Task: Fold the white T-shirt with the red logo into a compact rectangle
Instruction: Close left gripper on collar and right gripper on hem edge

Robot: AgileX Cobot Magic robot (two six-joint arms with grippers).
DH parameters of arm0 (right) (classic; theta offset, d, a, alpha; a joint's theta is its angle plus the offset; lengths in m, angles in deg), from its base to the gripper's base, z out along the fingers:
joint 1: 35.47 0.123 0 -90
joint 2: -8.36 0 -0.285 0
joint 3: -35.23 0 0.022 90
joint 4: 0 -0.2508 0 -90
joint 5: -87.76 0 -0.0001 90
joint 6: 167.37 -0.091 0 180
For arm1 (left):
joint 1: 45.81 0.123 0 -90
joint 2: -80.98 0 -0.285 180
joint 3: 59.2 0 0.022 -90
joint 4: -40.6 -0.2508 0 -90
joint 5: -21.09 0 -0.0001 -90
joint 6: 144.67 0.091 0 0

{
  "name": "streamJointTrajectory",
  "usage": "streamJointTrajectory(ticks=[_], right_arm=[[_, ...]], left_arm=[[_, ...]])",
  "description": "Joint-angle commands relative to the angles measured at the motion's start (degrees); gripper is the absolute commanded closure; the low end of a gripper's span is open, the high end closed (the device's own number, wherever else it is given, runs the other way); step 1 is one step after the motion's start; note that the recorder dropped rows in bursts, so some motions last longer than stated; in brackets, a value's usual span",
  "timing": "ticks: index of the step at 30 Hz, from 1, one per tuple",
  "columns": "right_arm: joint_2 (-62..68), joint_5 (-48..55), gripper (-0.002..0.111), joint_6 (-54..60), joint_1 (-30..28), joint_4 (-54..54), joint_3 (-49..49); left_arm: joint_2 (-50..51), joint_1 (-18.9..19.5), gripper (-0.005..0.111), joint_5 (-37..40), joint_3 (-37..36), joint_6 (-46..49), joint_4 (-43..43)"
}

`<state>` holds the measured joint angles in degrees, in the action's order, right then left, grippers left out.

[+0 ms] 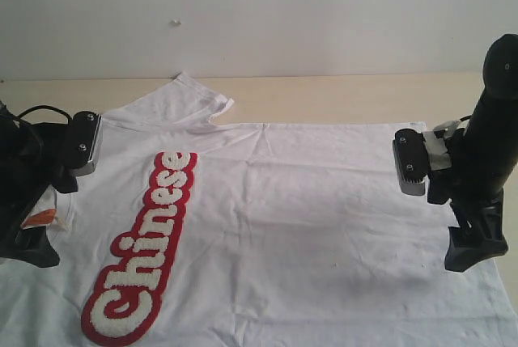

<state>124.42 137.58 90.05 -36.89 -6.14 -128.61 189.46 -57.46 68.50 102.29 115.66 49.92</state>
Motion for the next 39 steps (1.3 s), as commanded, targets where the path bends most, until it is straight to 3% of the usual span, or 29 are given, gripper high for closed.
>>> streamJointTrajectory(ticks=[1,9,18,24,29,39], right_arm=[[-0.3,-0.5,0.003,-3.8,0.1,-5.2,-0.1],[-0.7,1.0,0.003,1.3,0.1,-3.7,-1.0],[-1.2,0.6,0.003,-4.7,0.1,2.3,-1.0],[-1.2,0.3,0.003,-5.5,0.1,2.0,-1.0],[-1.2,-0.2,0.003,-5.7,0.1,1.9,-1.0],[-1.2,-0.7,0.003,-5.7,0.1,1.8,-1.0]], left_arm=[[0.0,-0.4,0.002,-0.1,-0.1,0.2,1.3],[0.0,-0.4,0.002,-0.8,-0.1,0.2,2.5],[0.0,-0.3,0.002,-0.8,-0.1,0.2,2.3],[2.5,-0.3,0.002,-2.1,-0.1,0.6,-0.1],[6.3,-0.3,0.002,-3.6,0.3,1.6,-12.0],[8.2,3.9,0.002,-2.8,5.4,3.6,-12.1]])
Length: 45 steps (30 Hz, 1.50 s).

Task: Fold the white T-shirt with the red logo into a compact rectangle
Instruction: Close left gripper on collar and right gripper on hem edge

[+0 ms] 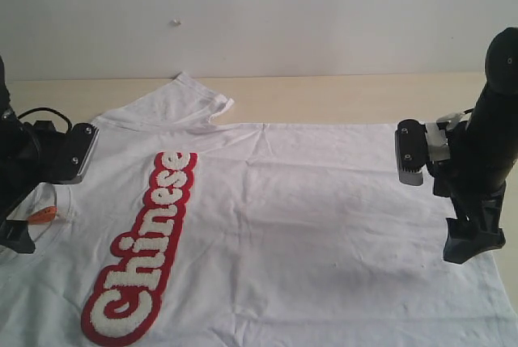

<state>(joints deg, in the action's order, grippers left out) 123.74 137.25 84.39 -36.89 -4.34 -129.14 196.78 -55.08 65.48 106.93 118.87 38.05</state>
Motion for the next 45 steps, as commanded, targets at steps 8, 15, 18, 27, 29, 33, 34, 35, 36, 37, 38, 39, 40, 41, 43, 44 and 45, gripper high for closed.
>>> streamJointTrajectory(ticks=[8,15,18,27,29,33,34,35,36,37,38,39,40,41,43,44,45], right_arm=[[-0.5,-0.3,0.003,0.0,0.1,0.0,-0.5],[-0.5,-0.8,0.003,0.0,0.1,0.0,-0.5],[-0.5,-1.7,0.003,0.0,0.1,0.1,-0.5],[-0.5,-1.7,0.003,0.0,0.1,0.1,-0.5],[-0.5,-1.7,0.003,0.0,0.1,0.1,-0.5],[-0.5,-1.7,0.003,0.0,0.1,0.1,-0.5],[-0.5,-1.7,0.003,0.0,0.1,0.1,-0.5],[-0.5,-1.7,0.003,0.0,0.1,0.1,-0.5],[-0.5,-1.7,0.003,0.0,0.1,0.1,-0.5],[-0.5,-1.7,0.003,0.0,0.1,0.1,-0.5],[-0.5,-1.7,0.003,0.0,0.1,0.1,-0.5],[-0.5,-1.7,0.003,0.0,0.1,0.1,-0.5],[-0.5,-1.7,0.003,0.0,0.1,0.1,-0.5],[-0.5,-1.7,0.003,0.0,0.1,0.1,-0.5],[-0.5,-1.7,0.003,0.0,0.1,0.1,-0.5],[-0.3,-1.7,0.003,0.0,0.1,0.1,-0.5],[0.3,-1.7,0.003,0.1,0.1,0.1,-0.5]], left_arm=[[3.3,2.8,0.002,-1.1,2.2,1.9,0.5],[5.0,2.7,0.002,3.9,5.3,4.4,5.5],[5.6,2.7,0.002,4.8,5.3,4.4,5.5],[8.8,2.7,0.002,2.3,5.3,3.5,6.4],[9.4,2.7,0.002,1.3,5.3,2.3,7.1],[10.3,2.7,0.002,1.2,5.3,1.7,7.8],[10.5,2.7,0.002,1.4,5.3,1.7,7.7],[10.7,2.7,0.004,1.5,5.3,1.7,7.6],[10.8,2.7,0.009,1.5,5.3,1.7,7.6],[10.9,2.7,0.015,1.5,5.3,1.7,7.6],[11.0,2.7,0.039,1.4,5.3,1.7,7.6],[11.0,2.7,0.054,1.2,5.3,1.7,7.6],[11.0,2.7,0.084,1.2,5.3,1.4,7.6],[11.0,2.7,0.102,1.2,5.3,1.3,7.7],[11.0,2.7,0.104,1.8,5.3,1.2,7.8],[11.0,2.7,0.104,1.9,5.3,1.2,7.8],[11.0,2.7,0.104,1.9,5.3,1.2,7.8]])
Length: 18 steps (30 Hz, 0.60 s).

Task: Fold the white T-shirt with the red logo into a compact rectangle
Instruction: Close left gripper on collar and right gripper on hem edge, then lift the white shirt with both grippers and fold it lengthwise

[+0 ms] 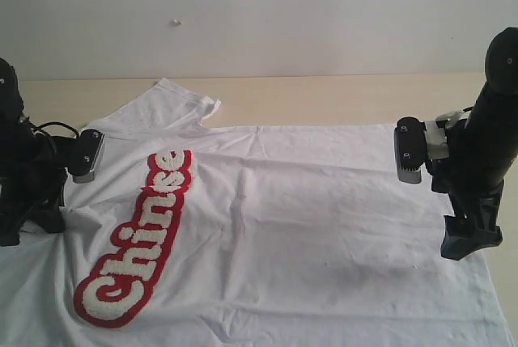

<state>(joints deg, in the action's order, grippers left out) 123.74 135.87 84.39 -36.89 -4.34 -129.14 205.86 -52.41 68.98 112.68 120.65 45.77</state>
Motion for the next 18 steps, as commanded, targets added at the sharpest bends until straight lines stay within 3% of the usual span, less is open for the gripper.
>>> streamJointTrajectory(ticks=[1,10,12,13,14,18], right_arm=[[0.8,-0.3,0.003,0.3,0.1,0.3,-0.5],[7.8,-7.4,0.003,2.9,0.1,3.1,-0.5],[8.8,-7.5,0.008,2.7,0.1,3.1,-0.5],[9.2,-7.5,0.014,2.7,0.1,3.1,-0.5],[10.2,-7.5,0.031,2.5,0.1,3.1,-0.5],[11.8,-7.8,0.073,2.5,0.1,3.1,-0.5]], left_arm=[[1.9,0.0,0.104,-1.6,-0.5,-0.6,0.1],[1.9,0.0,0.104,-1.8,-0.5,-1.7,0.2],[1.9,0.0,0.104,-1.9,-0.5,-1.7,0.2],[1.9,0.0,0.104,-2.1,-0.5,-1.7,0.2],[1.9,0.0,0.104,-2.1,-0.5,-1.7,0.2],[1.9,0.0,0.104,-2.1,-0.5,-1.7,0.2]])
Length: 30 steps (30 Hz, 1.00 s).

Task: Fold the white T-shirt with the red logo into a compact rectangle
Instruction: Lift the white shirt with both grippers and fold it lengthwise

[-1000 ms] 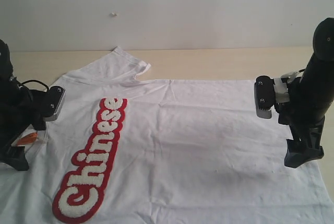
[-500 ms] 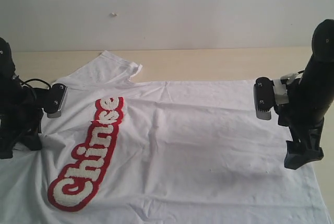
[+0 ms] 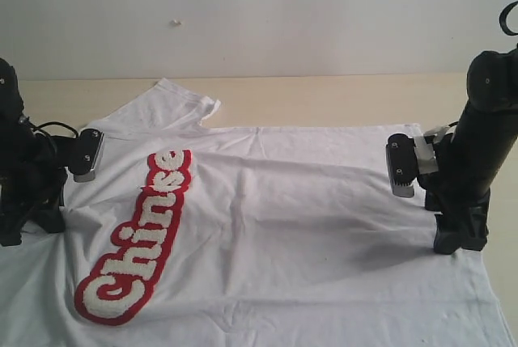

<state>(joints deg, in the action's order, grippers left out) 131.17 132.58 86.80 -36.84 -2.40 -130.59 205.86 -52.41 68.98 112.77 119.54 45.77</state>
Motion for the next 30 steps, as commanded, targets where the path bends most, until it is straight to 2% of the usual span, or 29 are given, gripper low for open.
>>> streamJointTrajectory(ticks=[1,3,5,11,18,30], right_arm=[[4.6,-4.7,0.083,0.1,0.1,1.1,1.0],[4.6,-4.8,0.098,-0.4,0.1,1.1,1.0],[4.6,-5.3,0.108,-2.3,0.1,1.1,1.0],[0.7,-5.4,0.108,-4.0,0.1,1.0,1.0],[-10.3,-5.4,0.108,-3.9,0.1,1.1,0.4],[-26.3,6.6,0.108,-4.0,0.1,6.5,-6.2]], left_arm=[[1.9,0.0,0.104,-2.0,-0.6,-0.7,0.2],[1.9,0.0,0.104,-2.0,-0.6,-0.7,0.5],[1.9,0.0,0.104,-1.9,-0.6,-0.7,0.9],[0.2,0.0,0.104,0.0,-0.6,-0.7,1.3],[-9.2,0.1,0.104,4.7,1.4,-0.5,1.1],[-26.2,0.2,0.104,13.4,6.3,-0.7,0.0]])
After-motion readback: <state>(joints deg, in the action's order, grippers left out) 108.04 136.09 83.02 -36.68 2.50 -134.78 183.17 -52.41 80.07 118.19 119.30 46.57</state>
